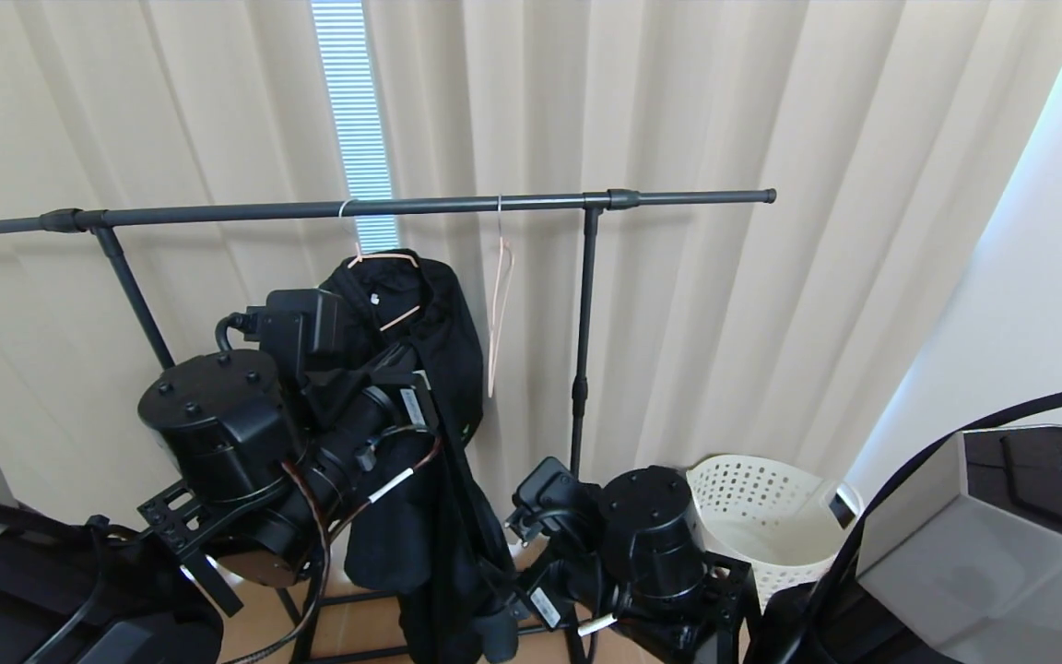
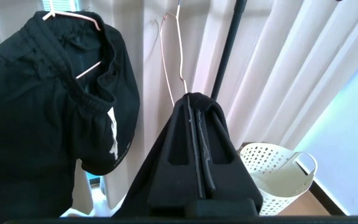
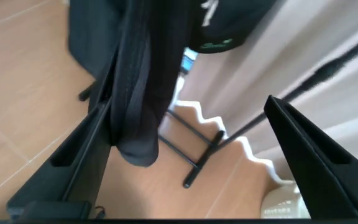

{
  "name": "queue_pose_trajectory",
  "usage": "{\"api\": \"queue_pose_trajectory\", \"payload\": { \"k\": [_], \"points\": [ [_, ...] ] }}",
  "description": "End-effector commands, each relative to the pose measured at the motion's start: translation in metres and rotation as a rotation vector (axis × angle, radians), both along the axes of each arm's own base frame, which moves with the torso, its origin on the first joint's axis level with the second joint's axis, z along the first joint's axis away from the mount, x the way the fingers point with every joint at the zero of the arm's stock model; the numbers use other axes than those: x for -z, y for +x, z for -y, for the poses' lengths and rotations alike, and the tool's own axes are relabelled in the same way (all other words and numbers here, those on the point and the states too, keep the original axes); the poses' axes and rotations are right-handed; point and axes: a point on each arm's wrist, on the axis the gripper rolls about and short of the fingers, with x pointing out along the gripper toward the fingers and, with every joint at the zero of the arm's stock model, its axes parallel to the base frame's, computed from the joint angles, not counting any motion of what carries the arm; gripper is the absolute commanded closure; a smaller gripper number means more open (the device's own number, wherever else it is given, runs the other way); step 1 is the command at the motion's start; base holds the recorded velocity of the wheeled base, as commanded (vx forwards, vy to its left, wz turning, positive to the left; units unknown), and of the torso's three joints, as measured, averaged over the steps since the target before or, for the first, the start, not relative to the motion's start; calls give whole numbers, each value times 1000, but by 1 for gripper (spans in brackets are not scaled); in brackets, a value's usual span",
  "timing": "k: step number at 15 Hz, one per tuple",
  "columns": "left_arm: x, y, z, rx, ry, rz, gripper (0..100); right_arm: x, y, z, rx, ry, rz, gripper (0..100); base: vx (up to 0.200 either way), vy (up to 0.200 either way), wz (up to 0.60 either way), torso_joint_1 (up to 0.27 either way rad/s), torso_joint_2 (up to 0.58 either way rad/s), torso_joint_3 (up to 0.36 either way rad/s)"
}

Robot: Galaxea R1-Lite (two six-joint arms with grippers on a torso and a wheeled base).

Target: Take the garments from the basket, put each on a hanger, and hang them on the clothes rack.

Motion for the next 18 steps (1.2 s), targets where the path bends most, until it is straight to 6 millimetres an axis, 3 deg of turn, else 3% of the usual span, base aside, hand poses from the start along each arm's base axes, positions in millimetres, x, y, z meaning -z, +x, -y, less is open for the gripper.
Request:
{"api": "queue_pose_trajectory", "payload": {
  "k": [1, 12, 13, 17, 18],
  "points": [
    [0, -2, 3, 11, 0, -2, 100, 1, 4, -2, -33, 34, 10, 0, 0, 0, 0, 0, 0, 0],
    [5, -9, 7, 36, 13, -19, 100, -15, 44, -15, 54, 107, 95, 0, 0, 0, 0, 0, 0, 0],
    [5, -9, 7, 37, 15, -20, 100, -16, 50, -12, 74, 109, 100, 100, 0, 0, 0, 0, 0, 0],
    [10, -11, 5, 42, 30, -36, 100, -22, 57, -4, 106, 121, 116, 100, 0, 0, 0, 0, 0, 0],
    [11, -10, 4, 40, 35, -39, 100, -35, 65, 1, 143, 144, 146, 100, 0, 0, 0, 0, 0, 0]
  ]
}}
